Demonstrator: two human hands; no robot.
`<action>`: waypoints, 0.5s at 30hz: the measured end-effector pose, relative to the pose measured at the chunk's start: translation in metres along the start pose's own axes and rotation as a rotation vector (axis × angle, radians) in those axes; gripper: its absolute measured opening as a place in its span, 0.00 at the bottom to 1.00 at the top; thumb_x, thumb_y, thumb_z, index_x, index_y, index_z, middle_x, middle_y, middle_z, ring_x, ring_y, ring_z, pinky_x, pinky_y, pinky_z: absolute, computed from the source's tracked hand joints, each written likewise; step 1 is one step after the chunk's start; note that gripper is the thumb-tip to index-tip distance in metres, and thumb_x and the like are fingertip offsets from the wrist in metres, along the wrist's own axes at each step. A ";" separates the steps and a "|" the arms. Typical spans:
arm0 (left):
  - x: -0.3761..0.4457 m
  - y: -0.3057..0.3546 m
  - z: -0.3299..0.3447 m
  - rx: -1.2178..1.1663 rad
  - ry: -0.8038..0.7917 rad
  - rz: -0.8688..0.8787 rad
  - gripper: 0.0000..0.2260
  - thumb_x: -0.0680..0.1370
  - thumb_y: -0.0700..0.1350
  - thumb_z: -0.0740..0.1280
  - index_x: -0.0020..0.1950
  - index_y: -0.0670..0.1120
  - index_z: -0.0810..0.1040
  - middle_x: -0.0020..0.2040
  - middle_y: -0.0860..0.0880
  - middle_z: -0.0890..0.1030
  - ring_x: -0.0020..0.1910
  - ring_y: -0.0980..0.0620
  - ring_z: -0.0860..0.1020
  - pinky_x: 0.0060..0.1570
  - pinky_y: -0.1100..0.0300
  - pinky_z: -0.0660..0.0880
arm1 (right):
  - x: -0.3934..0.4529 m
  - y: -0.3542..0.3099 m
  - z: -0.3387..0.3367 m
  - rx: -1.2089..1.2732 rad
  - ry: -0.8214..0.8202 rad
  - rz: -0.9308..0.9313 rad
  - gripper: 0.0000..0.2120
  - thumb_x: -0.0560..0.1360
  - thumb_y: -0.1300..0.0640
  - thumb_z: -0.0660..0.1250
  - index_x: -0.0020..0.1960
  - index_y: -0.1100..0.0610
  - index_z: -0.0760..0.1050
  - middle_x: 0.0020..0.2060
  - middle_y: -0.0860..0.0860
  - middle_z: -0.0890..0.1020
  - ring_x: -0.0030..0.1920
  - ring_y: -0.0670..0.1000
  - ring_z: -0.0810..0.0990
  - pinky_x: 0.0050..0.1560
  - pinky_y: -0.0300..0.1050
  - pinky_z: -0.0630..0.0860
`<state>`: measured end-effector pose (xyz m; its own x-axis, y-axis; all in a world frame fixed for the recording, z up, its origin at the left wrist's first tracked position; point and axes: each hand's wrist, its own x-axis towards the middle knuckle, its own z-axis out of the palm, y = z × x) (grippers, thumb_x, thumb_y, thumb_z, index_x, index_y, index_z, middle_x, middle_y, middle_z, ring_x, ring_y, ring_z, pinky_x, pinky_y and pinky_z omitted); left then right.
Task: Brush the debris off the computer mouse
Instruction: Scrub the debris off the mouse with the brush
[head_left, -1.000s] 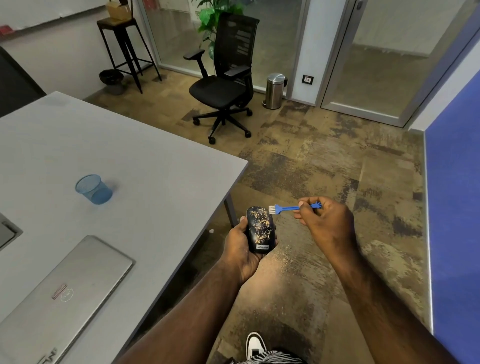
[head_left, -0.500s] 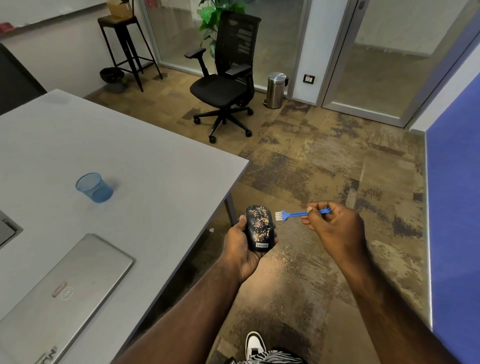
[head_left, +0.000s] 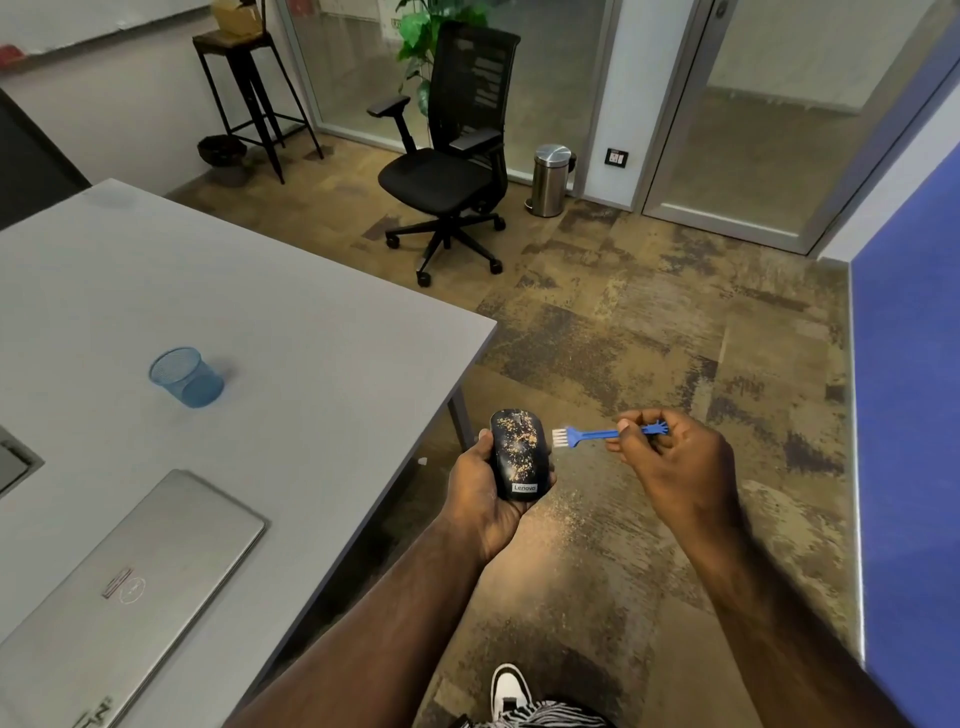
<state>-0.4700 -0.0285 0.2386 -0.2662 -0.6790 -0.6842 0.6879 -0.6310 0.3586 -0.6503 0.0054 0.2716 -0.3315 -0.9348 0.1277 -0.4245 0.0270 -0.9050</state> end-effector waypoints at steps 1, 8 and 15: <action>0.001 0.000 0.000 -0.006 -0.001 0.004 0.24 0.83 0.55 0.52 0.65 0.38 0.72 0.49 0.36 0.82 0.40 0.41 0.80 0.38 0.51 0.81 | -0.001 0.000 0.001 0.026 -0.021 -0.016 0.05 0.72 0.51 0.70 0.42 0.40 0.79 0.34 0.45 0.85 0.37 0.47 0.87 0.36 0.45 0.84; 0.001 0.001 -0.001 -0.003 -0.008 -0.003 0.24 0.83 0.56 0.51 0.64 0.38 0.72 0.51 0.34 0.81 0.41 0.40 0.80 0.39 0.51 0.80 | 0.001 0.005 0.000 -0.036 0.003 -0.015 0.05 0.73 0.54 0.71 0.43 0.43 0.80 0.33 0.44 0.84 0.36 0.46 0.86 0.33 0.39 0.83; 0.001 0.001 0.002 -0.034 0.012 0.015 0.25 0.83 0.56 0.51 0.67 0.38 0.71 0.53 0.37 0.81 0.45 0.41 0.80 0.39 0.51 0.80 | -0.002 0.003 0.002 -0.054 -0.094 -0.054 0.11 0.73 0.58 0.73 0.40 0.42 0.78 0.32 0.45 0.85 0.29 0.38 0.81 0.25 0.30 0.73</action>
<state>-0.4714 -0.0306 0.2395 -0.2475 -0.6838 -0.6864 0.7146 -0.6073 0.3472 -0.6489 0.0063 0.2677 -0.2272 -0.9645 0.1346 -0.4854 -0.0077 -0.8743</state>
